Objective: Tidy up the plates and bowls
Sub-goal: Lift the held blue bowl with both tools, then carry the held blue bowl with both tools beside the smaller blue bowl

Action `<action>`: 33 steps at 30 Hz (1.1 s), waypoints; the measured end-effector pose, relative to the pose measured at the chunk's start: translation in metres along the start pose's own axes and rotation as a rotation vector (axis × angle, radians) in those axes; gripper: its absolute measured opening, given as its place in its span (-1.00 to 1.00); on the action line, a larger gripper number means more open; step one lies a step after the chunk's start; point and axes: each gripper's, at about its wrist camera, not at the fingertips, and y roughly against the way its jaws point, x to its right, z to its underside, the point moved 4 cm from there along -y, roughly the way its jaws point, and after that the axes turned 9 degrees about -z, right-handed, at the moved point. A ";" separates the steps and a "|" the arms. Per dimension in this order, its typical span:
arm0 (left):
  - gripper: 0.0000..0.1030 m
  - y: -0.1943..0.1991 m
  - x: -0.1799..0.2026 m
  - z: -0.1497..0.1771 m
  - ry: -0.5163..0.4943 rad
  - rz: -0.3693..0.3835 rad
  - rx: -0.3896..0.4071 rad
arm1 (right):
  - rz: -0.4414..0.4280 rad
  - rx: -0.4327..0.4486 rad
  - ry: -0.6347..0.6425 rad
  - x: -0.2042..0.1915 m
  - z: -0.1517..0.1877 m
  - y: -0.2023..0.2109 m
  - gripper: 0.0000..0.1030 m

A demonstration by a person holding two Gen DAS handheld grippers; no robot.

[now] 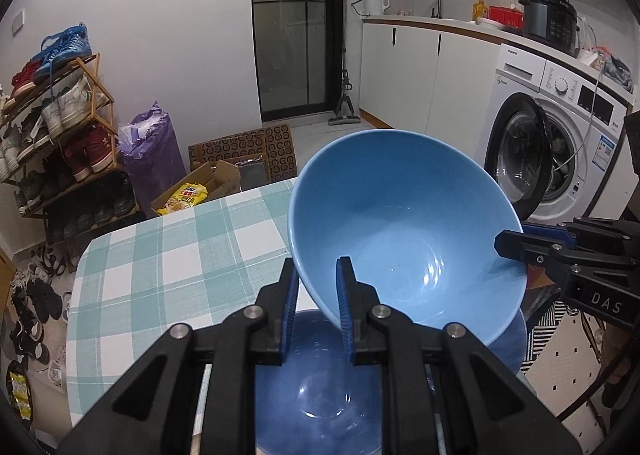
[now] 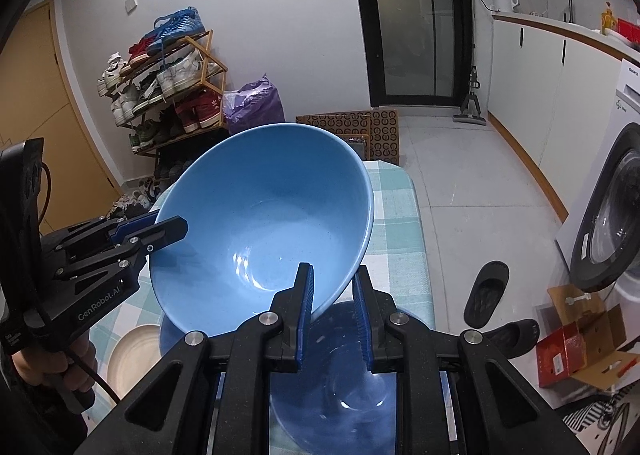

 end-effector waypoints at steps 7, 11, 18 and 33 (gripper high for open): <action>-0.67 0.021 -0.010 0.012 0.012 -0.018 0.019 | -0.012 0.016 0.027 -0.025 0.009 0.017 -0.62; -0.67 0.029 -0.018 0.020 0.022 -0.026 0.024 | -0.021 0.017 0.044 -0.041 0.014 0.021 -0.62; -0.67 0.035 -0.032 0.037 0.045 -0.039 0.016 | -0.036 0.000 0.066 -0.064 0.025 0.017 -0.62; -0.67 0.032 -0.052 0.065 0.075 -0.061 -0.015 | -0.054 -0.056 0.096 -0.088 0.043 -0.014 -0.61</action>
